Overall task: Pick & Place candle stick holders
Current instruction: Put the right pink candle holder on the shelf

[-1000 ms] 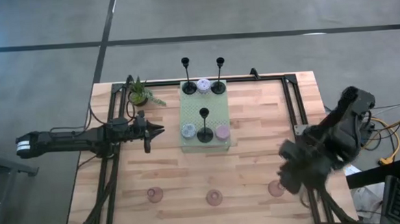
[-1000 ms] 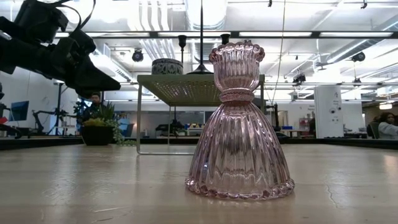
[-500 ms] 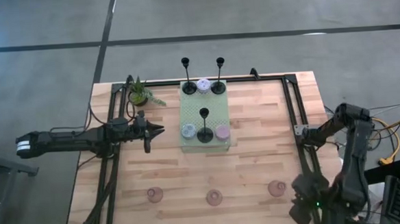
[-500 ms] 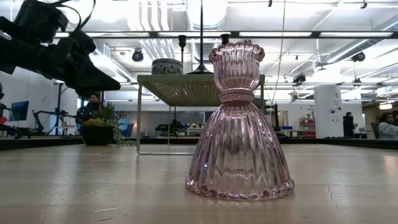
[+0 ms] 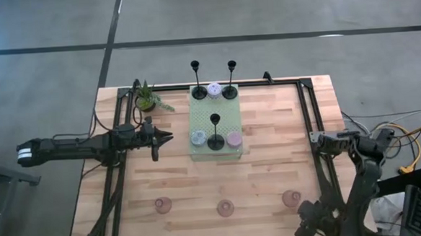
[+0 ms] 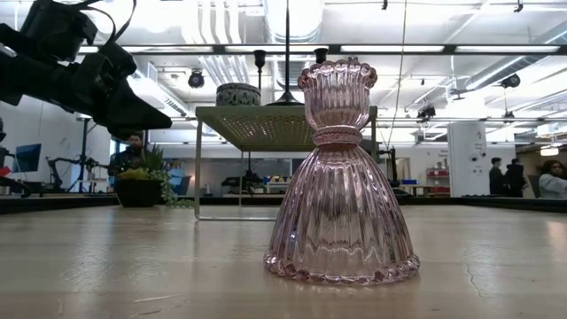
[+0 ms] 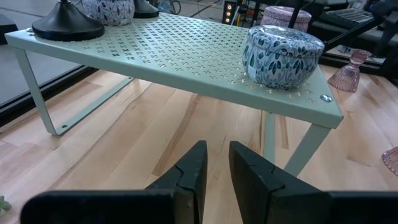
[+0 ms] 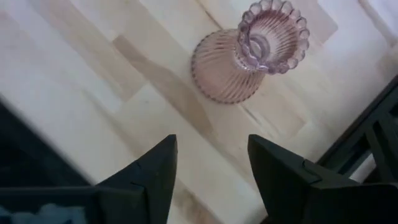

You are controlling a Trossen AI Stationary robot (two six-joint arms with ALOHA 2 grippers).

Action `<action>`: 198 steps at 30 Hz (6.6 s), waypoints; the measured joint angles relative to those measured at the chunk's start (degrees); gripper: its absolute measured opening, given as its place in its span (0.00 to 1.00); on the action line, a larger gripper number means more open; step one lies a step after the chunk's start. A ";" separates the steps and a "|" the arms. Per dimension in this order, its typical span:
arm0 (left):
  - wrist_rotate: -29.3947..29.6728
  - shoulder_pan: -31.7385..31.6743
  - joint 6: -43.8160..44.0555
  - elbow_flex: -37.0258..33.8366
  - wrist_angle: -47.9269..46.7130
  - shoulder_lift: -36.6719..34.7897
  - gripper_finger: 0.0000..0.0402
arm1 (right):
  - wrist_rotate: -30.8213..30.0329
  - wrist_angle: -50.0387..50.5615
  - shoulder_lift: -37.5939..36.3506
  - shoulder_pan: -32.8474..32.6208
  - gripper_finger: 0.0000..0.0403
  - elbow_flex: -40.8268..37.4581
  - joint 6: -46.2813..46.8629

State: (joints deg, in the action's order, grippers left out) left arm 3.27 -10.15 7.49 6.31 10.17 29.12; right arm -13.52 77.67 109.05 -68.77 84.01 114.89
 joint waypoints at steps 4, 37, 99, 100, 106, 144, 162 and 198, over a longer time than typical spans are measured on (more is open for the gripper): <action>0.01 0.01 0.00 0.00 0.01 -0.01 0.18 | -0.60 2.10 3.59 0.00 0.55 -0.05 3.42; 0.02 0.00 0.00 0.00 0.01 -0.01 0.18 | -16.46 -3.72 6.59 6.01 0.59 -10.67 8.96; 0.01 0.02 0.00 0.00 0.02 -0.01 0.18 | -28.01 -2.96 5.60 12.70 0.30 -15.02 8.35; 0.01 0.00 0.00 0.00 0.02 -0.02 0.18 | -27.73 -3.06 5.05 12.70 0.30 -15.03 8.32; 0.02 0.01 0.00 0.00 0.02 -0.02 0.18 | -29.15 0.23 -0.71 12.65 0.30 -15.14 8.32; 0.01 0.01 0.00 0.00 0.02 -0.02 0.18 | -19.52 -53.45 -49.36 68.03 0.30 -29.74 -92.93; 0.02 0.02 0.00 0.00 0.02 -0.01 0.18 | 10.06 -63.75 -33.23 84.40 0.30 -21.73 -113.86; 0.02 0.00 0.00 0.00 0.02 0.00 0.18 | 12.75 -78.00 -18.00 84.80 0.30 -19.89 -115.08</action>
State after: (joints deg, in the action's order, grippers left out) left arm 3.29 -10.15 7.49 6.31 10.19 29.12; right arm -0.78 -0.33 91.05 16.03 64.12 -0.19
